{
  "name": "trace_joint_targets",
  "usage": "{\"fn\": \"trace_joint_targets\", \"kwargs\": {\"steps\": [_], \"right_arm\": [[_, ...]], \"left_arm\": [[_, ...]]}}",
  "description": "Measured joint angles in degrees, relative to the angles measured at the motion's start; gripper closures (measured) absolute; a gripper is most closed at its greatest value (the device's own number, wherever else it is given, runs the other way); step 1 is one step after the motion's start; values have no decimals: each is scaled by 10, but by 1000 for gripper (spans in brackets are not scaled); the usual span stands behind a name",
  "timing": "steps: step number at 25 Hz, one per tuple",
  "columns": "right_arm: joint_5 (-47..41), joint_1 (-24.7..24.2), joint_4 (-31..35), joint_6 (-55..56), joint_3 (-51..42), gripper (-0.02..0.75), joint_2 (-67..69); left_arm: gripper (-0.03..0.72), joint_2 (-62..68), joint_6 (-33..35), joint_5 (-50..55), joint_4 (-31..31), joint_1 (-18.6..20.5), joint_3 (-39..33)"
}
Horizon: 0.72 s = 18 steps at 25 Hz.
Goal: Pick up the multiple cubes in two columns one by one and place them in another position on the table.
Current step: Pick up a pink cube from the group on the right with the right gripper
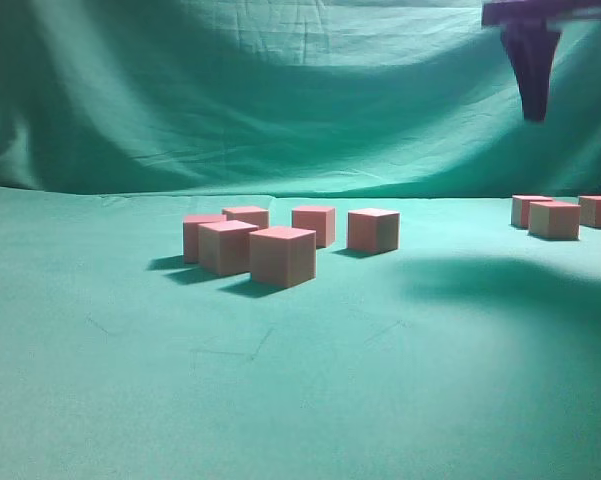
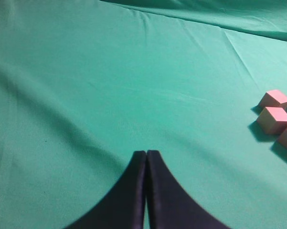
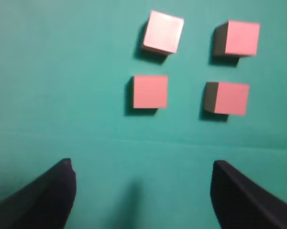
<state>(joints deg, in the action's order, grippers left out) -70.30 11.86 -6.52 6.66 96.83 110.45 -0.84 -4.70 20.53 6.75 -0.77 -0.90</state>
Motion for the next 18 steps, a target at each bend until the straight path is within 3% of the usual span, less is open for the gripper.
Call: {"fn": "trace_joint_targets", "kwargs": {"steps": [5, 18], "right_arm": [[62, -23, 20, 0, -6, 169, 49], [156, -26, 11, 0, -6, 169, 122]], "left_arm": [[688, 0, 0, 0, 0, 0, 0], [688, 0, 0, 0, 0, 0, 0]]}}
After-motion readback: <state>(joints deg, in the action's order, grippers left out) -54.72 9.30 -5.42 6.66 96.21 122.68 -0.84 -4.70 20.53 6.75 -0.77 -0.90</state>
